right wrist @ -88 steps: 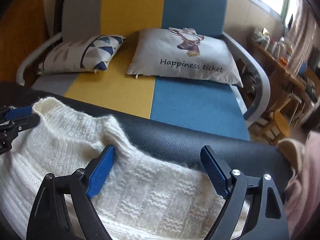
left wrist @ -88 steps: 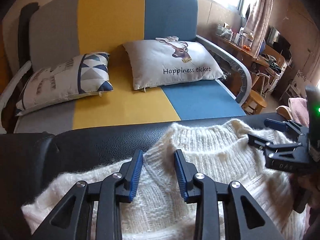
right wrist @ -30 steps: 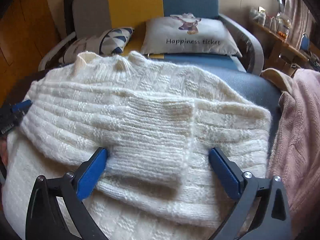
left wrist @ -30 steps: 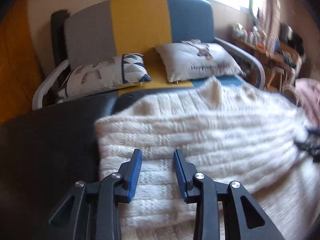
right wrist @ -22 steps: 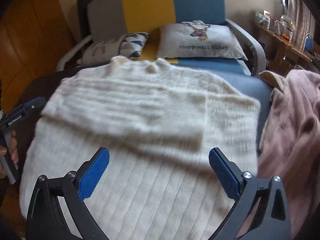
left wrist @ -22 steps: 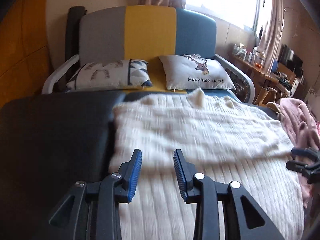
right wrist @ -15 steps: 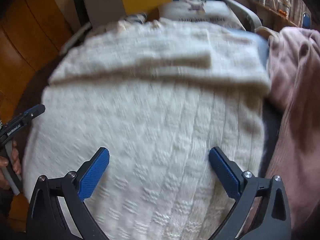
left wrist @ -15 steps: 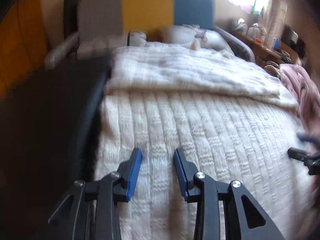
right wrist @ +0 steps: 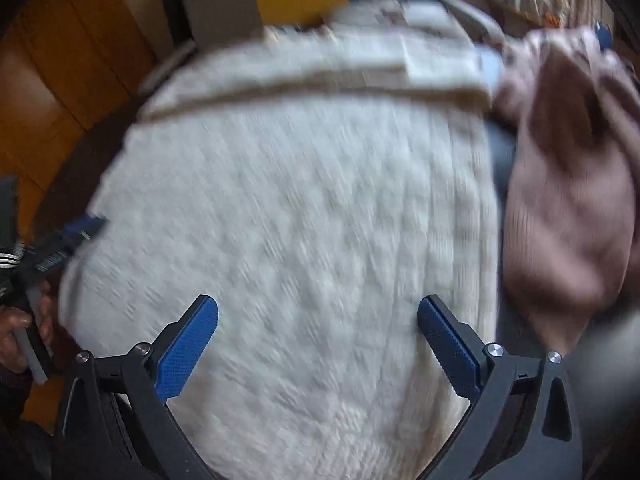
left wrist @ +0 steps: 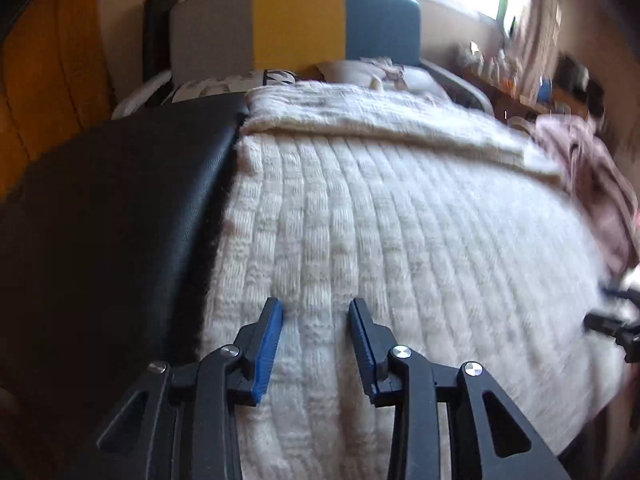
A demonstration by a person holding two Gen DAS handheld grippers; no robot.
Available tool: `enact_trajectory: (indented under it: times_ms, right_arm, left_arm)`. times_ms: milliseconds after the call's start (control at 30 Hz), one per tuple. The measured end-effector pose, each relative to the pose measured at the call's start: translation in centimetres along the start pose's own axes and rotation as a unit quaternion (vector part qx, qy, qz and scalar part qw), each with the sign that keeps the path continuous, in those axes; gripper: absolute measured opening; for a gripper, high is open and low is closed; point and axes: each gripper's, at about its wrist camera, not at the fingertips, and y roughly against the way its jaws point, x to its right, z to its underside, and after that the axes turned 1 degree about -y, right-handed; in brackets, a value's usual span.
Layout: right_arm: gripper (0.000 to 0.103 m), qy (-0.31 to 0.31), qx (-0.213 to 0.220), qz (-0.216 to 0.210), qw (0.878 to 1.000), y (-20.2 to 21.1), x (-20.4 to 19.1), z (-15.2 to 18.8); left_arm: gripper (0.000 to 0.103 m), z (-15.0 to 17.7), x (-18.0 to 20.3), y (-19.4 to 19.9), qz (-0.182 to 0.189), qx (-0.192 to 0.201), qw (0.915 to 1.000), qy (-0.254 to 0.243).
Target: Fold clothes
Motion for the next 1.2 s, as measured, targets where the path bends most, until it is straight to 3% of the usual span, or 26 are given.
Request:
enact_trajectory:
  times_ms: [67, 200, 300, 367, 467, 567, 633, 700, 800, 900, 1000, 1067, 1200]
  right_arm:
    - [0.102, 0.018, -0.003, 0.026, 0.999, -0.1, -0.9, 0.3]
    - [0.1, -0.007, 0.011, -0.012, 1.0, 1.9, -1.1, 0.3]
    - [0.1, 0.001, -0.003, -0.023, 1.0, 1.6, -1.6, 1.6]
    - [0.1, 0.029, -0.004, 0.001, 1.0, 1.1, -2.4, 2.8]
    - [0.1, 0.035, -0.01, 0.015, 0.999, 1.2, -3.2, 2.6]
    - [0.1, 0.03, -0.001, -0.008, 1.0, 2.6, -3.7, 2.5]
    - [0.1, 0.038, 0.002, -0.019, 0.999, 3.1, -4.5, 2.8]
    - [0.1, 0.043, -0.03, -0.008, 0.999, 1.9, -4.6, 3.8]
    - [0.102, 0.069, -0.013, 0.016, 0.997, 1.6, -5.0, 4.7]
    - [0.102, 0.036, -0.012, -0.013, 0.999, 2.7, -4.5, 3.8]
    - [0.102, 0.027, 0.004, -0.039, 0.999, 3.7, -4.4, 3.3]
    - [0.102, 0.033, -0.028, -0.017, 0.999, 2.2, -4.3, 4.0]
    - [0.103, 0.061, -0.028, 0.005, 0.998, 1.7, -5.1, 4.4]
  left_arm:
    - [0.035, 0.4, -0.4, 1.2, 0.025, 0.003, 0.9993, 0.027]
    - [0.035, 1.8, -1.0, 3.7, 0.032, 0.021, 0.9984, 0.043]
    - [0.035, 3.5, -0.9, 2.5, 0.03, -0.007, 0.9992, 0.026]
    - [0.035, 4.1, -0.3, 3.0, 0.016, 0.014, 0.9998, -0.002]
    - [0.035, 4.2, -1.2, 4.3, 0.044, 0.019, 0.9983, 0.033]
    - [0.035, 4.8, -2.6, 6.1, 0.06, 0.037, 0.9958, 0.058]
    - [0.035, 5.5, -2.9, 5.9, 0.075, 0.022, 0.9953, 0.056]
    - [0.034, 6.2, -2.7, 4.3, 0.056, -0.012, 0.9978, 0.035]
    - [0.035, 6.2, -2.4, 4.6, 0.059, 0.002, 0.9979, 0.028]
    - [0.035, 5.7, -3.3, 6.2, 0.093, 0.033, 0.9935, 0.057]
    - [0.035, 5.7, -3.3, 4.5, 0.075, 0.003, 0.996, 0.048]
    - [0.035, 6.1, -3.1, 3.6, 0.062, -0.013, 0.9974, 0.036]
    - [0.033, 5.6, -2.4, 5.5, 0.045, 0.014, 0.9985, 0.028]
